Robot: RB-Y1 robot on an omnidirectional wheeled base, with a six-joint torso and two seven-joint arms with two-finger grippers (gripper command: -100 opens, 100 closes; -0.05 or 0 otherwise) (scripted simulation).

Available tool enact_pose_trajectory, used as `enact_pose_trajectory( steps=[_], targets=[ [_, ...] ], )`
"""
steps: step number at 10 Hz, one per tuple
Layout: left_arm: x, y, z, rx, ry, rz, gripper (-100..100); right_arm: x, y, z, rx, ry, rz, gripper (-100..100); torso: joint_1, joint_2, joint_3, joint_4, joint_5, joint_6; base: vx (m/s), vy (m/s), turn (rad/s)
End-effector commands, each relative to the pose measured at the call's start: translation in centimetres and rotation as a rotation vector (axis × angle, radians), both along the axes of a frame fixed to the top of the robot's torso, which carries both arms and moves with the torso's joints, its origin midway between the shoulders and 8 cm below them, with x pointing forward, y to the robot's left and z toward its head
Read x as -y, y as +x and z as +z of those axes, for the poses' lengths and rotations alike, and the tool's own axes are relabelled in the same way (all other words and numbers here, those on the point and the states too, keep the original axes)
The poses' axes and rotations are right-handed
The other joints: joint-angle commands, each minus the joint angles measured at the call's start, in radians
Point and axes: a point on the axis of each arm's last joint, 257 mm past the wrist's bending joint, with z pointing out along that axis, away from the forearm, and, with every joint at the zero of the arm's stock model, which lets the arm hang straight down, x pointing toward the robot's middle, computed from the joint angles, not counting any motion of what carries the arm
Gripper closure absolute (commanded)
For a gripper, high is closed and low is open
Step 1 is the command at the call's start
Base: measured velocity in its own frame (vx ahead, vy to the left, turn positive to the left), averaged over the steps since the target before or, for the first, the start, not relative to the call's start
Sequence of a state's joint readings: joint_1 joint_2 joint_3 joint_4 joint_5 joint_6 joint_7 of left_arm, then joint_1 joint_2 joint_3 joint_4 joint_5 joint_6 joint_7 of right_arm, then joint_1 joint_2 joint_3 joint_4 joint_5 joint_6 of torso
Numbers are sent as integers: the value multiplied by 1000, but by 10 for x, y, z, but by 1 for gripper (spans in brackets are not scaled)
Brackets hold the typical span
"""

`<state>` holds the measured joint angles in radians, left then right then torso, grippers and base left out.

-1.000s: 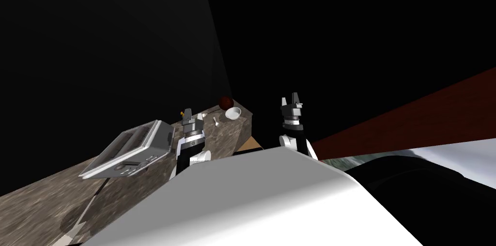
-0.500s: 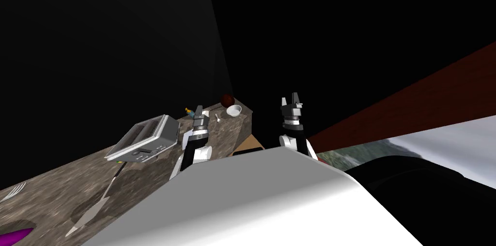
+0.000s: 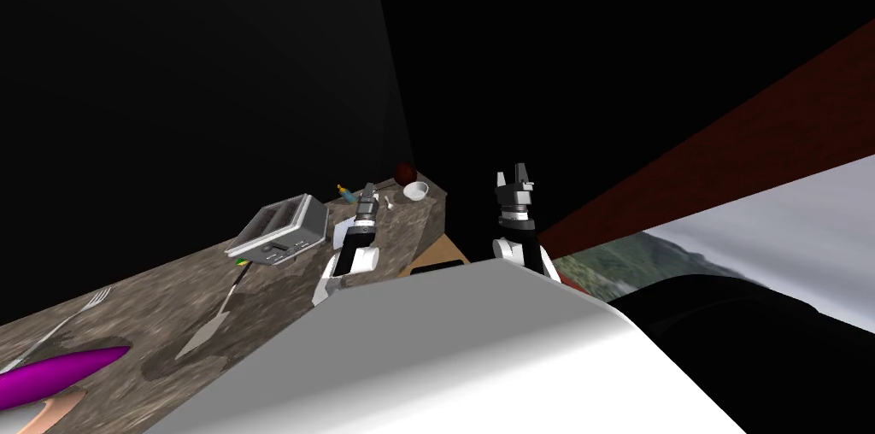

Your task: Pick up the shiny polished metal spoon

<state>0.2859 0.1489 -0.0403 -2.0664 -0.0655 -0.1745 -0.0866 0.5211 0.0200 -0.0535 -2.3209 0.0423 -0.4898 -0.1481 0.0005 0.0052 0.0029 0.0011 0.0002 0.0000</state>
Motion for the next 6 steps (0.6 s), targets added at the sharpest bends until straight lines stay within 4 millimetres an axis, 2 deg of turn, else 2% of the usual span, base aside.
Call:
enact_pose_trajectory(
  steps=[1, 2, 3, 4, 5, 6],
  targets=[
    [5, 10, 2, -5, 12, -8, -100, 0, 0, 0, 0, 0, 0, 0, 0, 0, 0, 0, 0, 0, -74, 8, 26],
    [10, 23, -8, -41, 32, -11, -100, 0, 0, 0, 0, 0, 0, 0, 0, -1, 0, 0, 0, 0, -58, 2, 47],
    [11, 25, -4, -33, 32, -14, -100, 0, 0, 0, 0, 0, 0, 0, -1, -1, -1, 0, 0, 0, -45, -1, 25],
    [17, 38, -15, -71, 52, -15, -100, 0, 0, 0, 0, 0, 0, 0, -1, -2, -1, 0, 0, 0, -57, -7, 63],
    [18, 40, -11, -62, 52, -18, -100, 0, 0, 0, 0, 0, 0, 0, -1, -2, -1, 0, 0, 0, -52, -5, 17],
    [24, 53, -22, -100, 73, -19, -100, 0, 0, 0, 0, 0, 0, 0, -1, -2, -1, 0, 0, 0, -56, -5, 38]
  ],
)
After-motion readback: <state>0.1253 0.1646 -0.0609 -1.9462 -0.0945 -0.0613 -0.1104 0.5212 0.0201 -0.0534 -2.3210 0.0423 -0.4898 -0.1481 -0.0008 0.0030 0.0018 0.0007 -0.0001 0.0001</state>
